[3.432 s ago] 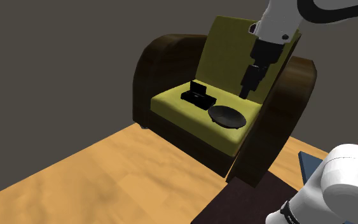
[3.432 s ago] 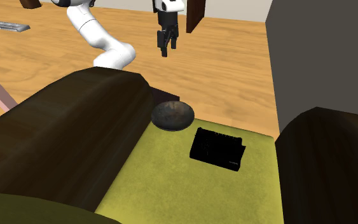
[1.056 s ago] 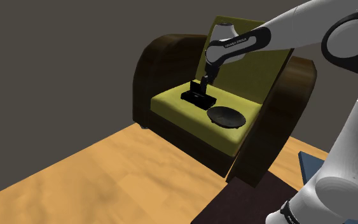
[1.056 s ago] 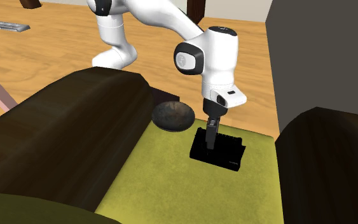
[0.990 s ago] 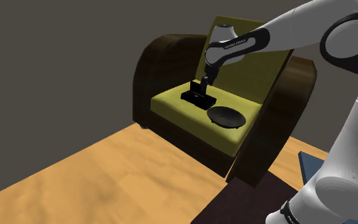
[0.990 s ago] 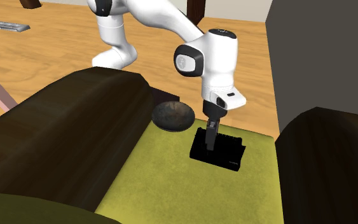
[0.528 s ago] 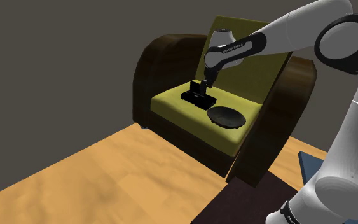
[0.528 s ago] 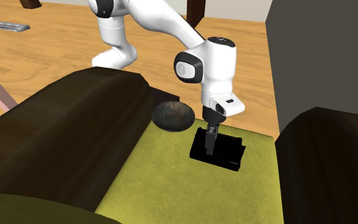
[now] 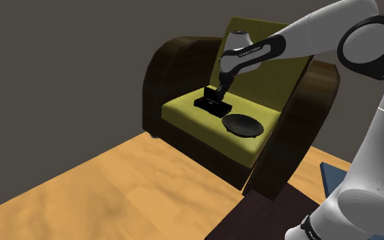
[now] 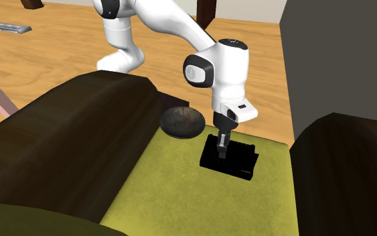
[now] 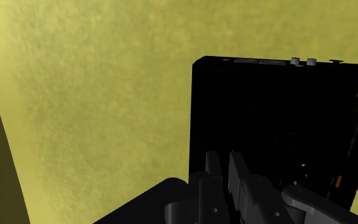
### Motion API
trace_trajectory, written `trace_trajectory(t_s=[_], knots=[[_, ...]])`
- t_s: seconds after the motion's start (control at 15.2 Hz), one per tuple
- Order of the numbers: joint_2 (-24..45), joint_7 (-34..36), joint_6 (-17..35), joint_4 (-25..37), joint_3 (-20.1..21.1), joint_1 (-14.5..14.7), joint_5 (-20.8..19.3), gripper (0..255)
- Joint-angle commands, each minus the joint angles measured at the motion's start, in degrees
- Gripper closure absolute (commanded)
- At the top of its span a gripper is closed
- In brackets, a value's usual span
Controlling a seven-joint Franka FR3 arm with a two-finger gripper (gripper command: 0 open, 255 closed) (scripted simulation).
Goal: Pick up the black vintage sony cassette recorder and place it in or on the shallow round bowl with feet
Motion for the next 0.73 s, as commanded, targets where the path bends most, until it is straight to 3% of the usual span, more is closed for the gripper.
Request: trace_trajectory(t_s=[0.0, 0.26, 0.66], knots=[[0.02, 0.00, 0.00, -0.01, 0.01, 0.00, 0.01, 255], [0.02, 0.00, 0.01, -0.01, 0.01, 0.00, 0.01, 255], [-1.57, -0.67, -4.12, 2.57, 0.08, 0.07, 0.27, 255]])
